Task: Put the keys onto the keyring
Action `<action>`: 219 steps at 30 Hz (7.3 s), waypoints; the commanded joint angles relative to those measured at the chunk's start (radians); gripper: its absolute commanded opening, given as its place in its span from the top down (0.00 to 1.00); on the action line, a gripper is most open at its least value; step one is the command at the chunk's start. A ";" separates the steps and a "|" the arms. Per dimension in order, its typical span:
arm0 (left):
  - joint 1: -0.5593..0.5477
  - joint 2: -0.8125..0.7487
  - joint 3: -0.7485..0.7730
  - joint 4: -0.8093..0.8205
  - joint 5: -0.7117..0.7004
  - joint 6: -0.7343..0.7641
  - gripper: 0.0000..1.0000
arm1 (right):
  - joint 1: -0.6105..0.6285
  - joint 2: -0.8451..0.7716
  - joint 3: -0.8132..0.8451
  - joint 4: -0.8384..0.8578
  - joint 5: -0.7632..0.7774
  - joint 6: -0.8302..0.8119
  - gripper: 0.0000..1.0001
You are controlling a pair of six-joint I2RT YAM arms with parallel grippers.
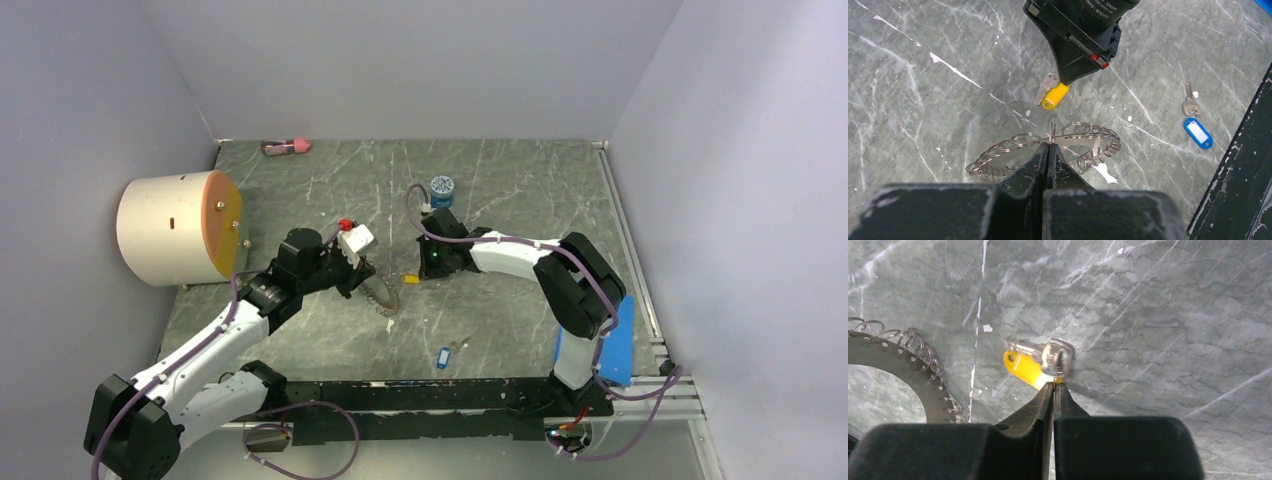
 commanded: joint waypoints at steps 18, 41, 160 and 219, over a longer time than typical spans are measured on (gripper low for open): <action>-0.002 0.005 -0.026 0.078 0.055 -0.020 0.97 | -0.079 -0.270 -0.109 0.100 -0.065 -0.165 1.00; -0.002 0.072 0.001 0.111 0.111 -0.022 0.97 | -0.157 -0.702 -0.353 0.264 -0.082 -0.465 1.00; -0.002 0.054 -0.152 0.595 0.466 -0.117 0.97 | -0.047 -0.619 -0.424 0.743 -0.713 -0.583 0.23; -0.004 -0.029 -0.131 0.456 0.342 -0.063 0.58 | -0.072 -0.481 -0.188 0.152 -0.764 -0.766 1.00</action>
